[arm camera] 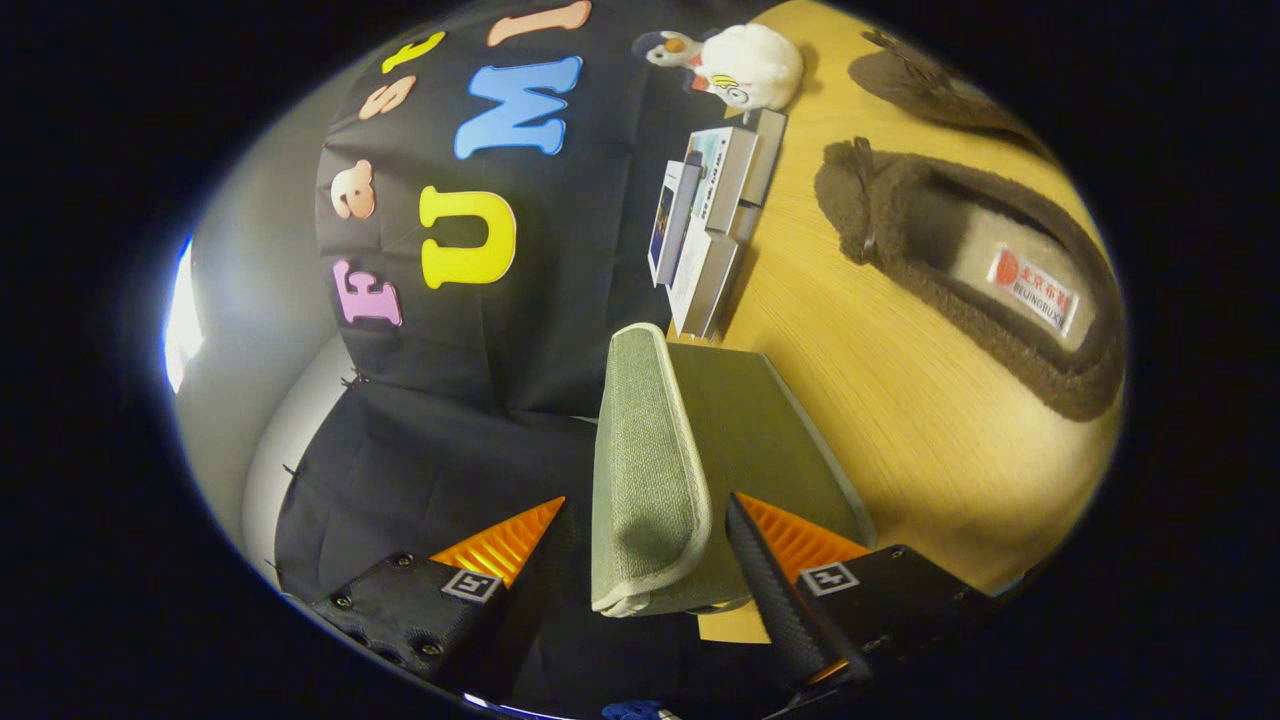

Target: Open the storage box then place both shoes into the box .Put the left shoe in first, then the right shoe, with the right side of both shoes facing outward in a uniform manner.

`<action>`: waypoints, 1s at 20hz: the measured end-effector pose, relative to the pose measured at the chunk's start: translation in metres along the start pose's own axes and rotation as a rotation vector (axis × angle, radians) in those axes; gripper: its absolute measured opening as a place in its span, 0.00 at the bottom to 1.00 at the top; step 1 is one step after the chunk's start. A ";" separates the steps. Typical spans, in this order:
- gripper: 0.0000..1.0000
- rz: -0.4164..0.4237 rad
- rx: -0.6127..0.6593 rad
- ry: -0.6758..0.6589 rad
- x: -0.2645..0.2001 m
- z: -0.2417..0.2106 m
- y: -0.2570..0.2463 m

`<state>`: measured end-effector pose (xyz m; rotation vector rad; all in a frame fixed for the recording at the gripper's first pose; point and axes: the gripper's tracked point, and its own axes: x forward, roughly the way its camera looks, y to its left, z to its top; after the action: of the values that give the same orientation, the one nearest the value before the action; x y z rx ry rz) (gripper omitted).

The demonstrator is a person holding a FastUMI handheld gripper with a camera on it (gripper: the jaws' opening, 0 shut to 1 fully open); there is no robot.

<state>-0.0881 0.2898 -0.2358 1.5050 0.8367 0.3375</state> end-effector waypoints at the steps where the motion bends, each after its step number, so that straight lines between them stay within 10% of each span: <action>1: 0.75 0.009 0.029 -0.001 0.006 0.000 0.000; 10: 0.75 0.051 0.097 0.075 0.012 -0.005 -0.002; 13: 0.24 0.035 0.126 0.046 0.011 0.013 -0.014; 15: 0.08 0.061 0.116 0.040 0.008 0.012 -0.003; 20: 0.00 0.057 -0.029 0.086 0.001 0.009 0.014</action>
<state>-0.0773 0.2852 -0.2242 1.4979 0.8541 0.4578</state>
